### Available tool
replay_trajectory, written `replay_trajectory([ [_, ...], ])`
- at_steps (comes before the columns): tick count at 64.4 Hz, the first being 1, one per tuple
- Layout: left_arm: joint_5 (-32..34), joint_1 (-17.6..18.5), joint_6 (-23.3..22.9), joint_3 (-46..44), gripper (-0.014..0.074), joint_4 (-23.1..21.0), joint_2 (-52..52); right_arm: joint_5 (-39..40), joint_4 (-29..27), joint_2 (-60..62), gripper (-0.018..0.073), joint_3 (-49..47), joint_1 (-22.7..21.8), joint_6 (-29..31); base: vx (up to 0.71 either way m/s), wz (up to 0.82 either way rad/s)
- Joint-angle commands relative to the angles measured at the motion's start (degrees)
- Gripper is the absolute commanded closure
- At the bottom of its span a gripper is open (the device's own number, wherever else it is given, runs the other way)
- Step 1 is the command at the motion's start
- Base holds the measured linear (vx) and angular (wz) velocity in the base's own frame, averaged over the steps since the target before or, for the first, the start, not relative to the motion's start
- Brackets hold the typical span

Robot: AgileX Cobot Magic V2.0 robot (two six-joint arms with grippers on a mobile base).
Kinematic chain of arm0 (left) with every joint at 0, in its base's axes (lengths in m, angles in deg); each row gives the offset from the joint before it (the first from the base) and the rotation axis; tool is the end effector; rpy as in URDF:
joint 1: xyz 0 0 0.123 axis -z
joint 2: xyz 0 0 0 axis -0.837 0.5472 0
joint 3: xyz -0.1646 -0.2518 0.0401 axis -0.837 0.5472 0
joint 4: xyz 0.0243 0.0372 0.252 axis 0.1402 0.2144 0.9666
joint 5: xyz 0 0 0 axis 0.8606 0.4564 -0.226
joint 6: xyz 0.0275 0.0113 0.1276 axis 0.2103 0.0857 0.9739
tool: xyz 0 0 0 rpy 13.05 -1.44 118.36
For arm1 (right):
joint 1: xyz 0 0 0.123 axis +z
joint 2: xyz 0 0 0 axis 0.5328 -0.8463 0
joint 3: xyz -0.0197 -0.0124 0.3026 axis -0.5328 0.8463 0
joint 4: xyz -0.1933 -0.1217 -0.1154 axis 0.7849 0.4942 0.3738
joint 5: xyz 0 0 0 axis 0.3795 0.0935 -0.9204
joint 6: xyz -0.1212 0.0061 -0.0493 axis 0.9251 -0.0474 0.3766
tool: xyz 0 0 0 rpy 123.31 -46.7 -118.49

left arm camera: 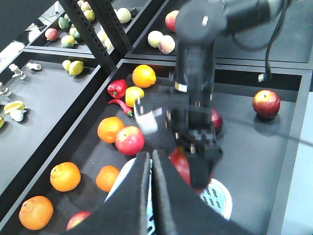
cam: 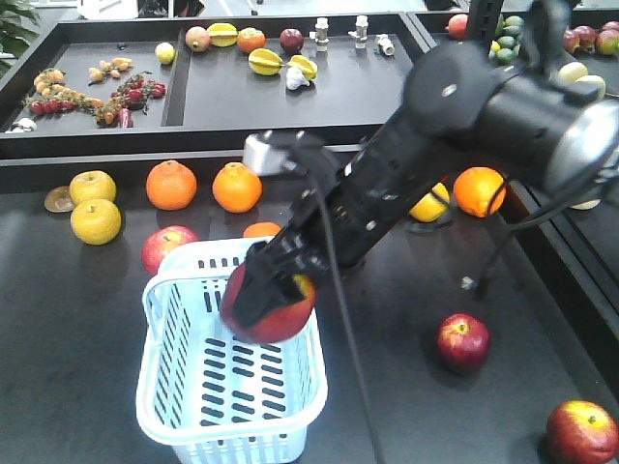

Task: Pick three apples into basket with both arms
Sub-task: 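Carry the apple with the right gripper over the light-blue basket, then open the right gripper to drop the apple into the basket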

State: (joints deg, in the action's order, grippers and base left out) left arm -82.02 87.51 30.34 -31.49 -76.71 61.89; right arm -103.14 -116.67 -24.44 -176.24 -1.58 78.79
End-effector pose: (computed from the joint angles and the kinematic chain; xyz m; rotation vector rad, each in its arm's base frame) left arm 0.1309 -0.1150 0.5418 1.1228 1.7294 -0.2969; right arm 0.3021 0.2586 0.2950 -1.0516 2.6420 0.8698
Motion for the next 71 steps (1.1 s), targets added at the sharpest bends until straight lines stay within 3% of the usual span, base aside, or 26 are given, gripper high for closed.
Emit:
replay_trajectory([
  [1, 3.04, 0.32, -0.22, -1.35, 0.0604, -1.15, -0.26, 1.44, -2.17, 1.26, -0.0013, -1.82, 0.24, 0.77, 0.00, 0.00],
  [12, 3.04, 0.32, -0.22, -1.35, 0.0603, -1.15, -0.26, 3.54, -1.90, 0.00, -0.0077, -1.82, 0.09, 0.77, 0.00, 0.00],
  [24, 3.04, 0.32, -0.22, -1.35, 0.0603, -1.15, -0.26, 5.41, -1.79, -0.11, -0.0075, -1.82, 0.09, 0.33, 0.00, 0.00],
  [33, 3.04, 0.32, -0.22, -1.35, 0.0603, -1.15, -0.26, 3.16, -1.31, 0.23, 0.0003, -3.25, 0.09, -0.35, 0.00, 0.00],
  [41, 3.04, 0.32, -0.22, -1.35, 0.0603, -1.15, -0.26, -2.12, 1.34, 1.84, 0.0145, -7.50, 0.04, -0.71, 0.00, 0.00],
  [48, 3.04, 0.32, -0.22, -1.35, 0.0603, -1.15, -0.26, -3.13, 8.32, 4.35, 0.0316, -12.22, 0.04, -3.86, 0.00, 0.00],
  [57, 3.04, 0.32, -0.22, -1.35, 0.0603, -1.15, -0.26, -3.13, 28.05, 6.27, 0.0564, -15.71, -1.28, -11.62, 0.00, 0.00],
  [64, 3.04, 0.32, -0.22, -1.35, 0.0603, -1.15, -0.26, -3.13, 36.12, 6.21, 0.0569, -14.83, -6.50, -19.95, 0.00, 0.00],
  [71, 3.04, 0.32, -0.22, -1.35, 0.0603, -1.15, -0.26, -3.13, 35.87, 4.72, 0.0566, -14.48, -13.87, -21.92, 0.00, 0.00],
])
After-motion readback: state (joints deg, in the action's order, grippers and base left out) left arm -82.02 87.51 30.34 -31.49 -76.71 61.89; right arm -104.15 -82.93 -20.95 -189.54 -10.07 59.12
